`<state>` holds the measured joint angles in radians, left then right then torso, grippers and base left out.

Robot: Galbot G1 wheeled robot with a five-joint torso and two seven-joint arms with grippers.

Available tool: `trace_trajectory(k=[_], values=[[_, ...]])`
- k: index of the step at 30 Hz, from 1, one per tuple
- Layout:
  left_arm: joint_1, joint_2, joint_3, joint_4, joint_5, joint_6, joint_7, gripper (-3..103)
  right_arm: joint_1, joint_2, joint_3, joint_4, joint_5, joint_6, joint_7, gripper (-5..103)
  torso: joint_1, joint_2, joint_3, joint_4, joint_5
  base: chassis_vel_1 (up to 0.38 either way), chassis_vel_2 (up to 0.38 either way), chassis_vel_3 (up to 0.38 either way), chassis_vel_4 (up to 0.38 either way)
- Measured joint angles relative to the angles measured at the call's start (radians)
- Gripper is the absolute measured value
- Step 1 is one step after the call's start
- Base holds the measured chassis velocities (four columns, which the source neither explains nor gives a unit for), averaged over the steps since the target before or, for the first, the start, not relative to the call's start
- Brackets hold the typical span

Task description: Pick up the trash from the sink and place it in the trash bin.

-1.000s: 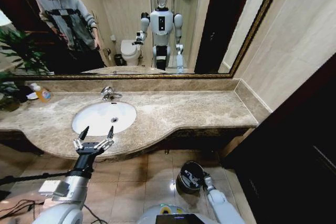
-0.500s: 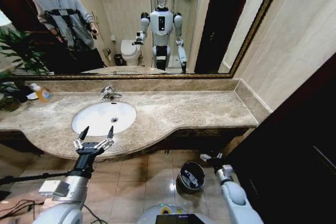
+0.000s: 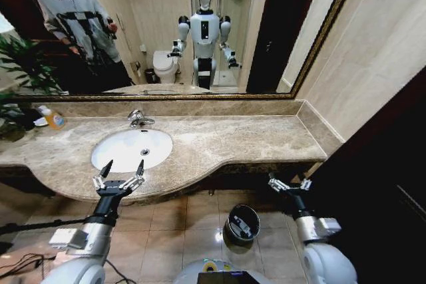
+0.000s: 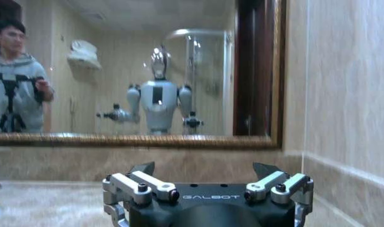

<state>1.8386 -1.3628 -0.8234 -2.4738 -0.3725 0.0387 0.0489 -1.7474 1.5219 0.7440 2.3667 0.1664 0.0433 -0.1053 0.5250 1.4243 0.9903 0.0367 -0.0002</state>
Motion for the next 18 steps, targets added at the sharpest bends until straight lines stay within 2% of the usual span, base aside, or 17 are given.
trace_trajectory(k=[7, 18], values=[[0.000, 0.000, 0.000, 0.000, 0.000, 0.000, 0.000, 100, 0.027, 0.009, -0.020, 0.075, -0.037, -0.061, 0.012, 100, 0.000, 0.000, 0.000, 0.0001, 0.0001, 0.000, 0.000, 0.000, 0.000], [0.000, 0.000, 0.000, 0.000, 0.000, 0.000, 0.000, 100, -0.008, 0.022, -0.061, 0.104, -0.070, -0.061, -0.017, 100, 0.000, 0.000, 0.000, 0.0001, 0.0001, 0.000, 0.000, 0.000, 0.000]])
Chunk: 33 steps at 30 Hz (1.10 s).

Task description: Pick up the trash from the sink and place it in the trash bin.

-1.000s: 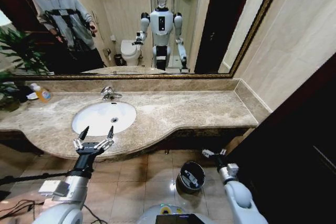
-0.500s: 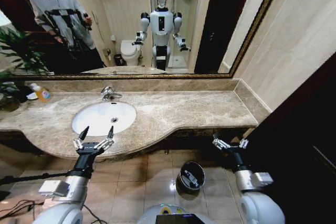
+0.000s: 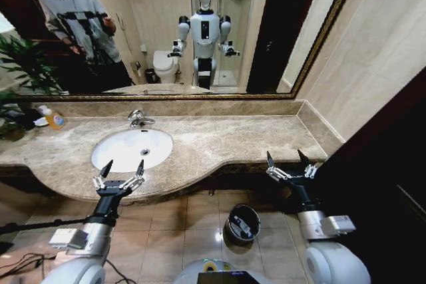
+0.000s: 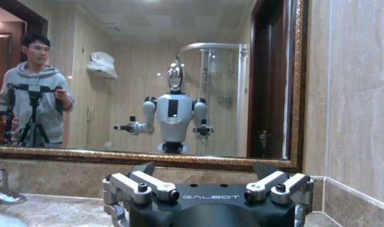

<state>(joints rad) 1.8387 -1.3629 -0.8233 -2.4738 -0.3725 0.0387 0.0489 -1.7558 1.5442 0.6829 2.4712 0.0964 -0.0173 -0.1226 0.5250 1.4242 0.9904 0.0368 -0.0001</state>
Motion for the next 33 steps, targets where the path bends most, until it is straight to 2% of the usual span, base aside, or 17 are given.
trace_trajectory(k=[33], values=[[0.000, 0.000, 0.000, 0.000, 0.000, 0.000, 0.000, 100, 0.001, -0.002, 0.000, -0.012, -0.001, 0.004, -0.002, 100, 0.000, 0.000, 0.000, 0.0000, 0.0000, 0.000, 0.000, 0.000, 0.000]])
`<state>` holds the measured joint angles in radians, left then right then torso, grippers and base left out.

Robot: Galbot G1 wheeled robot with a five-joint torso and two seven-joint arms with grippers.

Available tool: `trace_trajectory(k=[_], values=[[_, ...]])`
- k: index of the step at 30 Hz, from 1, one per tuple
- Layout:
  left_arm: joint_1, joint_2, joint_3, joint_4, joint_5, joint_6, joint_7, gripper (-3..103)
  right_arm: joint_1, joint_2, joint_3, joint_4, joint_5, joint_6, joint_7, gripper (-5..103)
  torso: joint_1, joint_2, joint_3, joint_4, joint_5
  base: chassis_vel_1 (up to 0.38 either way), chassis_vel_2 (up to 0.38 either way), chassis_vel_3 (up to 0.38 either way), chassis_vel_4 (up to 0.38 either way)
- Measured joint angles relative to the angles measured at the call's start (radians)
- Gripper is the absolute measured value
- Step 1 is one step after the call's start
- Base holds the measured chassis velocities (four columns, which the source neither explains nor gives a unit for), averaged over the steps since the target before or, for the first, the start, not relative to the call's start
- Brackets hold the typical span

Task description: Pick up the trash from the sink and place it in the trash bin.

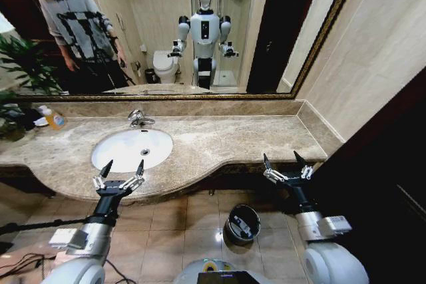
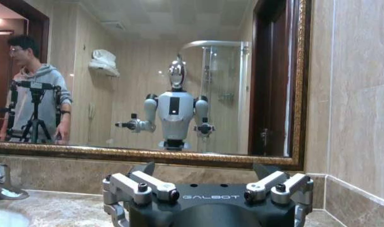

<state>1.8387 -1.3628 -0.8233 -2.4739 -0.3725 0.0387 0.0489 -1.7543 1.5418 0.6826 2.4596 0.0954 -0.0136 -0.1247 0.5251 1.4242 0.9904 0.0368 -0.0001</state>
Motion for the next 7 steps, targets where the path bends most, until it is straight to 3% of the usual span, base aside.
trace_trajectory(k=[7], values=[[0.000, 0.000, 0.000, 0.000, 0.000, 0.000, 0.000, 100, 0.000, 0.000, 0.000, 0.000, 0.000, 0.001, 0.000, 100, 0.000, 0.000, 0.000, 0.0000, 0.0000, 0.000, 0.000, 0.000, 0.000]])
